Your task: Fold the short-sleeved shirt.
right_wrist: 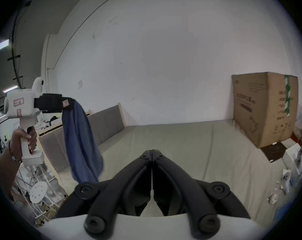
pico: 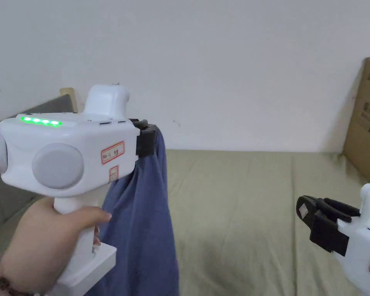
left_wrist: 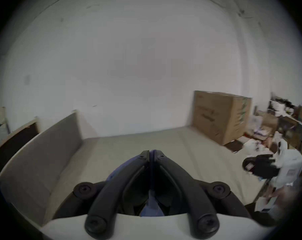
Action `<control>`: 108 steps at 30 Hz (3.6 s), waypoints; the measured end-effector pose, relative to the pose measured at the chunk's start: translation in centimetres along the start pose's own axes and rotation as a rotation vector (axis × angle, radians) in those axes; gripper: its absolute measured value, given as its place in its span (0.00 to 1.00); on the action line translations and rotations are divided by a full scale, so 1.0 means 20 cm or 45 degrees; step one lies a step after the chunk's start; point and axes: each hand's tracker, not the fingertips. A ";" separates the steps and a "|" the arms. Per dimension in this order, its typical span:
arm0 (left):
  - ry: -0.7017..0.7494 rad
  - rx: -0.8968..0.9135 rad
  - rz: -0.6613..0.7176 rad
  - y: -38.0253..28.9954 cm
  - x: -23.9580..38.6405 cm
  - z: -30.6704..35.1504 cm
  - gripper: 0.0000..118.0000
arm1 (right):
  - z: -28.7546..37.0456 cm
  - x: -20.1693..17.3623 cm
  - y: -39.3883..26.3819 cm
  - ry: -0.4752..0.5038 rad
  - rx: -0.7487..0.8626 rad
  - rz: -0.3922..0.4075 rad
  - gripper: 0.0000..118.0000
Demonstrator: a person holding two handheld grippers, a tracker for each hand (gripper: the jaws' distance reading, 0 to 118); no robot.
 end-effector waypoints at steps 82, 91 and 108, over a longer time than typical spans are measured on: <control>0.140 -0.774 0.477 -1.37 -0.22 -0.43 0.00 | -1.25 1.27 -0.64 -0.383 -1.090 -0.401 0.02; 0.187 -0.505 0.381 -0.92 -0.37 -0.32 0.00 | -0.59 1.29 0.08 -0.308 -0.754 -0.273 0.02; 0.101 -0.154 0.254 0.07 -0.42 -0.47 0.00 | -0.16 1.05 1.09 -0.360 -0.341 -0.147 0.02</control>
